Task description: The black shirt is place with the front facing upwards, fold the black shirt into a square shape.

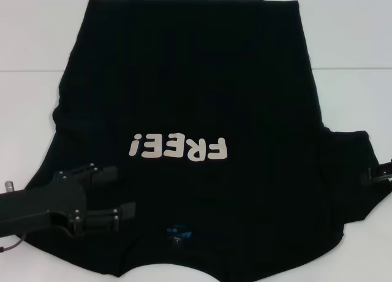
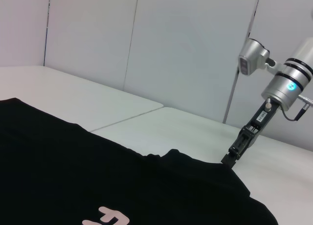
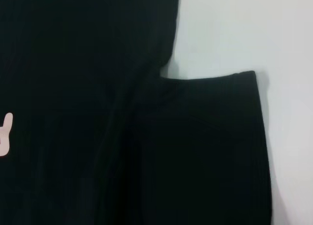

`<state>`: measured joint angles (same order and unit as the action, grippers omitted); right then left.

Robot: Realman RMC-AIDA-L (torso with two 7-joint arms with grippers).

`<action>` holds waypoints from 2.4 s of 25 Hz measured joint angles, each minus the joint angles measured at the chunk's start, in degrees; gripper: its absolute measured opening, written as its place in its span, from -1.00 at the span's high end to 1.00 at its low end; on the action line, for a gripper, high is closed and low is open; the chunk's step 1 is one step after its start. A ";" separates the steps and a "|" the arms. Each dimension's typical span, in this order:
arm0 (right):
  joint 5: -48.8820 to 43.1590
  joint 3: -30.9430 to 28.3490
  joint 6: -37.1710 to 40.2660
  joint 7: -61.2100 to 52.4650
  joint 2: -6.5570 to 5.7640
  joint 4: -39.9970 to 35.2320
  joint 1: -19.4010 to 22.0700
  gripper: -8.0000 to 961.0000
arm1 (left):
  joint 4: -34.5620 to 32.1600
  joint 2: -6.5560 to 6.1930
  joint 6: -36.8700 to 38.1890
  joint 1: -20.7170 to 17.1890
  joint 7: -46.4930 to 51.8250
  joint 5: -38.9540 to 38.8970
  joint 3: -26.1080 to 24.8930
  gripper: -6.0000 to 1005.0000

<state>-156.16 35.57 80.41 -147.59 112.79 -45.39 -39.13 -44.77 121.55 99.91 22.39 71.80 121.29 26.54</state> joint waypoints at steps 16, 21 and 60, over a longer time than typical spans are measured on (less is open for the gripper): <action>-0.10 1.24 -1.06 0.17 0.14 1.24 -1.45 -0.65 | 0.17 -0.16 -0.57 0.45 0.25 0.00 0.00 -0.80; -0.19 2.03 -1.21 -0.18 0.14 1.01 -1.60 -0.44 | 0.20 -0.18 -0.67 0.34 0.28 0.00 -0.06 -0.80; 9.60 -0.03 2.56 2.13 -1.10 -7.56 1.67 0.80 | 0.01 -0.48 -0.76 0.21 2.72 0.00 -1.30 -0.80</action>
<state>-146.56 35.54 82.97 -145.46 111.69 -52.95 -37.45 -44.75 121.07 99.15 22.59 74.52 121.29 25.24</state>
